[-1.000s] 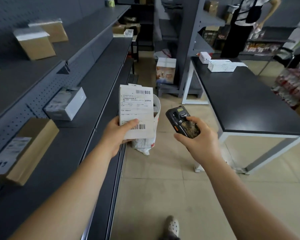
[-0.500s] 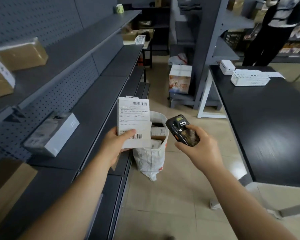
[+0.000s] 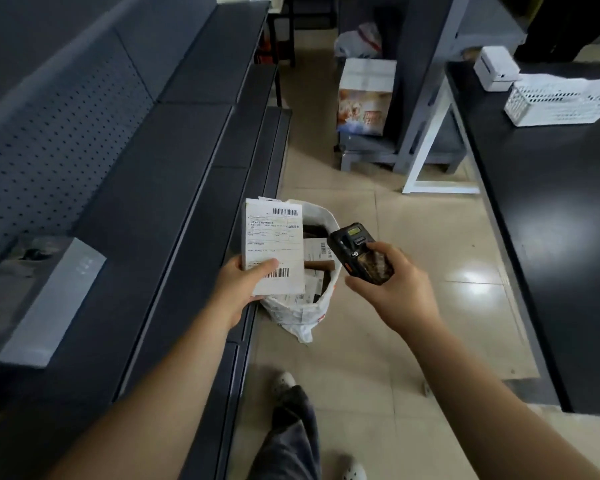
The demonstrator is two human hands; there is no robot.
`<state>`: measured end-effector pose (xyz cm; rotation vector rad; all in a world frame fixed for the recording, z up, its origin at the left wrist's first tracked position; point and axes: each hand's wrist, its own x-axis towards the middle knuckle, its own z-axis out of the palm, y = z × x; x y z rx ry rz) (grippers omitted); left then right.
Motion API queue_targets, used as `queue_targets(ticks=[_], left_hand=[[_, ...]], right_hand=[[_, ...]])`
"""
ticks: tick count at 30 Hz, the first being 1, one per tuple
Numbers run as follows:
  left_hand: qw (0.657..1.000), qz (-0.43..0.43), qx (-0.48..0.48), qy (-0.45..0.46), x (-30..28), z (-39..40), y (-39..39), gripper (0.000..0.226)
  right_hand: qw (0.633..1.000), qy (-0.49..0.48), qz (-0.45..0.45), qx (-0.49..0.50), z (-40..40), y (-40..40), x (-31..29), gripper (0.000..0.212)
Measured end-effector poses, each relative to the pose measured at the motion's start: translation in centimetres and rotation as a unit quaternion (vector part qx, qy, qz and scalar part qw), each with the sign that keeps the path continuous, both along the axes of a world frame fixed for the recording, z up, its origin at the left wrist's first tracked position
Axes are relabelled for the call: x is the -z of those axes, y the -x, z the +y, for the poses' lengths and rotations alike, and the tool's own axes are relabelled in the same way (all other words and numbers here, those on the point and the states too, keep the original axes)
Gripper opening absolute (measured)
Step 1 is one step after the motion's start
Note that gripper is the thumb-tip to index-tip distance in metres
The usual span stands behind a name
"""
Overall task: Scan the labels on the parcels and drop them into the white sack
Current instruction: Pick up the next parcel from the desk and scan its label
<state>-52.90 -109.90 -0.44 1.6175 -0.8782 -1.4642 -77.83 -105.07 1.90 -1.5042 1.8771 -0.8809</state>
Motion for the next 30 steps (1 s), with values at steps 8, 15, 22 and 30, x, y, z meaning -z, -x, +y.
queue_targets(ticks=[8,15,22,30], left_hand=[[0.996,-0.036,0.053,-0.062,9.6,-10.2,-1.5,0.032],[0.983,-0.071,0.123,-0.114,17.9,-14.9,-1.0,0.037],[0.965,-0.152,0.169,-0.127,24.6,-16.9,1.2,0.053],[0.960,-0.200,0.178,-0.084,29.2,-17.9,4.5,0.049]], right_hand=[[0.997,-0.056,0.015,0.043,-8.5,-1.6,6.4,0.062],[0.991,-0.110,0.022,0.070,-11.4,-2.2,12.8,0.063],[0.988,-0.138,0.023,0.070,-13.5,-1.7,17.5,0.062],[0.989,-0.129,0.006,0.070,-15.5,0.2,21.8,0.063]])
